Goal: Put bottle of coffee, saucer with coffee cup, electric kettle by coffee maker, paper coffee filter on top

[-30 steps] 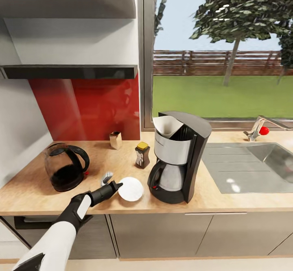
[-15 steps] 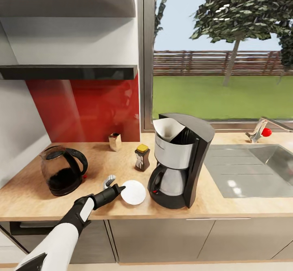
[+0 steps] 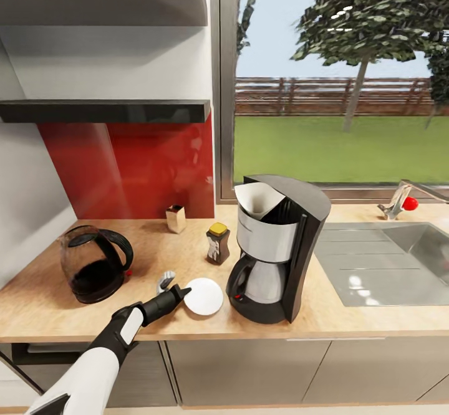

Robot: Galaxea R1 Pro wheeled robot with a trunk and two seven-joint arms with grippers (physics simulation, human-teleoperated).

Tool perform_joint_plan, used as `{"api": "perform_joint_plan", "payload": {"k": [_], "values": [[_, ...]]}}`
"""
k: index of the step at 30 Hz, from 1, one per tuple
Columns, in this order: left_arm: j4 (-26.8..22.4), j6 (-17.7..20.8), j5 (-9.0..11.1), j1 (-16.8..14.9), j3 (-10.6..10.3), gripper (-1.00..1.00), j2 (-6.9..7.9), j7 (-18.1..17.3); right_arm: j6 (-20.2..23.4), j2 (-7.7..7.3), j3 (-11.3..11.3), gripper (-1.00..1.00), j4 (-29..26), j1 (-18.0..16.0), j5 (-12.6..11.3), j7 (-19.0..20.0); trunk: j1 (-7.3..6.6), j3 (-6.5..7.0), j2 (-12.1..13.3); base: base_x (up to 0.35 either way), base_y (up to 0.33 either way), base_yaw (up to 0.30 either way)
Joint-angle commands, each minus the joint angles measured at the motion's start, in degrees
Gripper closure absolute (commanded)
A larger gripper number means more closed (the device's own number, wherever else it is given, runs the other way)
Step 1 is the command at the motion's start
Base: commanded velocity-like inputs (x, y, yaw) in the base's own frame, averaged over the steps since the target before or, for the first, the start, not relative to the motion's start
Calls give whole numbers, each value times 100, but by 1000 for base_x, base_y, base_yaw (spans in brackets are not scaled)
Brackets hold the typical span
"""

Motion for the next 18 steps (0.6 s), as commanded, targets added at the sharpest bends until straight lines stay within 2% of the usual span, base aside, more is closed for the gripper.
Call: {"api": "perform_joint_plan", "payload": {"k": [1, 5, 6, 18], "values": [[11, -23, -327, 0, -17, 100, -3, 117, 2, 0, 48, -100, 0, -5, -59, 9, 4, -14, -9, 0, 0, 0], [10, -27, -318, 6, -17, 100, -10, 253, 2, 0, 48, -100, -2, -4, -59, 9, 4, -14, -9, 0, 0, 0], [10, -27, -318, 4, -17, -100, -10, 257, 2, 0, 48, -100, -2, -1, -59, 9, 4, -14, -9, 0, 0, 0], [-101, -63, -270, 0, 7, -100, 25, 271, 3, 2, 51, -100, -7, 4, -59, 9, 4, -14, -9, 0, 0, 0]]}}
